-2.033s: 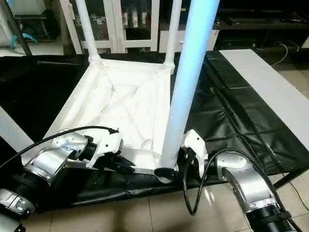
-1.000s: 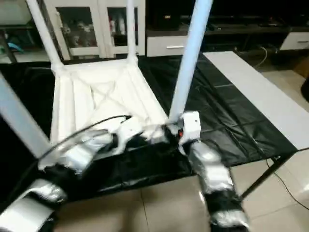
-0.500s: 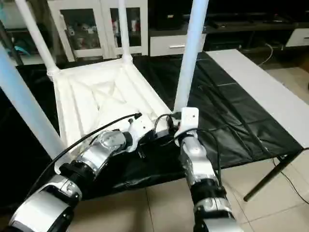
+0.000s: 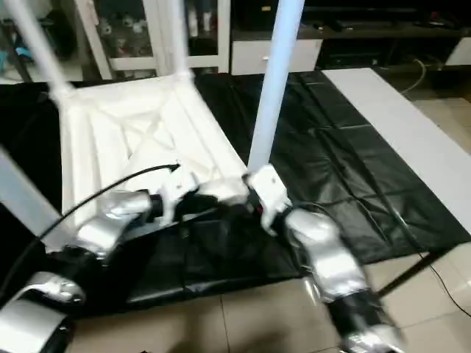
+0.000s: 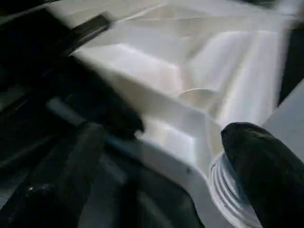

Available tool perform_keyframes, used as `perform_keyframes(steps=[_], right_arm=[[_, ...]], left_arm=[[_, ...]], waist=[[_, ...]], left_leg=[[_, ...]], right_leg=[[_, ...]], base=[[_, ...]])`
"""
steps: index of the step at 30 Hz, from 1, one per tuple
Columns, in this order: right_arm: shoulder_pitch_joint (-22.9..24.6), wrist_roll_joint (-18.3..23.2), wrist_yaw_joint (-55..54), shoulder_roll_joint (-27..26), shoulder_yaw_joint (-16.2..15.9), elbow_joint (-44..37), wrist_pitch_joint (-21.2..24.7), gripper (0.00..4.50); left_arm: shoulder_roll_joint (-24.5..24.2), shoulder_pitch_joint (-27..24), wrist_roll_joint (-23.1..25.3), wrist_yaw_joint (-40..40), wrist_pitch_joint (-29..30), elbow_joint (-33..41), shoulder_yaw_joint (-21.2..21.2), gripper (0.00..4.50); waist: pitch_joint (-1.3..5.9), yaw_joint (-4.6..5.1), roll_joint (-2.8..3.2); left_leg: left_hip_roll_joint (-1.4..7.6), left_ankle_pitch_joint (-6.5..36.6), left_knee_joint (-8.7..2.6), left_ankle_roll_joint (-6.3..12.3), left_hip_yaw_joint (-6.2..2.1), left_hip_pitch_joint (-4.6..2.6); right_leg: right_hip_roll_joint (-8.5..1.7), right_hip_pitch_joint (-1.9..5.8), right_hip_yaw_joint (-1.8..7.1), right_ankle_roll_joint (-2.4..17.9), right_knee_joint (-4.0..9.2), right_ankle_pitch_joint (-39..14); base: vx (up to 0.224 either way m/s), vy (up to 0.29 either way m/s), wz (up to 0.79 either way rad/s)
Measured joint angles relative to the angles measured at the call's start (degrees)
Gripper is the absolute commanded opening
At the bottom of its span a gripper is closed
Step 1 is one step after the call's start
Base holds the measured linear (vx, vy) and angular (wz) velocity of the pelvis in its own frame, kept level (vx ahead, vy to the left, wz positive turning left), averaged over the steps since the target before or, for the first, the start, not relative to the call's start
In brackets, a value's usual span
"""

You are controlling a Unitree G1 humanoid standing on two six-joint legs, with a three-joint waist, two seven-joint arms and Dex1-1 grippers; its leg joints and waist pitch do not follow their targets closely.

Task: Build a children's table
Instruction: Rotate leg to tighten

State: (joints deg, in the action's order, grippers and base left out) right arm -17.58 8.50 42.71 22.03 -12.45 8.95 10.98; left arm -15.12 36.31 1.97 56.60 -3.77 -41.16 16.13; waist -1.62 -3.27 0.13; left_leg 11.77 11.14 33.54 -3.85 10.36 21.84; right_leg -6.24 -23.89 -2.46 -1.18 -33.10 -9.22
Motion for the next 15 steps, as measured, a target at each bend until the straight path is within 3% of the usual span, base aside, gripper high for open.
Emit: perform_keyframes(steps=[3,5,7,11,15], right_arm=[[2.4,1.1,3.9,3.8,-0.4,-3.8,2.1,4.47],[7.3,2.6,7.5,9.1,-0.5,-9.0,5.7,4.47],[10.3,3.2,9.1,10.8,-0.4,-11.1,7.9,4.47],[12.9,5.4,10.6,12.6,-0.2,-16.4,10.3,4.47],[13.8,6.8,11.3,15.4,4.0,-17.9,11.2,4.47]], left_arm=[[-0.1,-0.4,-0.1,2.6,-0.4,0.3,0.4,0.00],[-0.8,-0.5,-0.1,4.3,-1.1,0.0,0.7,0.00],[-2.4,-0.5,-0.1,5.0,-1.3,-0.5,0.6,0.00],[-3.1,-0.5,-0.1,6.0,0.0,-0.1,0.6,0.00],[-4.5,-1.1,-0.2,9.9,-0.5,0.9,0.6,0.00]], waist=[[0.04,-0.22,-0.09],[-0.02,-0.71,-0.16],[-0.04,-0.20,-0.20],[-0.04,0.41,-0.08],[-0.01,0.28,-0.07]], left_leg=[[-0.01,0.1,0.14,-0.08,0.13,-0.15],[0.11,0.3,0.10,-0.36,0.42,-0.59],[0.11,0.3,0.06,-0.41,0.65,-1.00],[0.10,0.3,0.03,-0.45,0.49,-1.10],[0.09,0.3,0.04,-0.45,0.52,-1.13]], right_leg=[[-0.08,0.15,0.09,0.1,0.00,0.0],[-0.15,0.55,0.18,0.0,0.01,-0.1],[-0.16,0.86,0.30,-0.1,-0.01,-0.2],[-0.18,0.84,0.37,-0.5,0.00,-0.4],[-0.18,0.86,0.44,-0.5,0.01,-0.4]], base=[[0.000,0.000,0.00],[0.000,0.000,0.00],[0.000,0.000,0.00],[0.000,0.000,0.00],[0.000,0.000,0.00]])
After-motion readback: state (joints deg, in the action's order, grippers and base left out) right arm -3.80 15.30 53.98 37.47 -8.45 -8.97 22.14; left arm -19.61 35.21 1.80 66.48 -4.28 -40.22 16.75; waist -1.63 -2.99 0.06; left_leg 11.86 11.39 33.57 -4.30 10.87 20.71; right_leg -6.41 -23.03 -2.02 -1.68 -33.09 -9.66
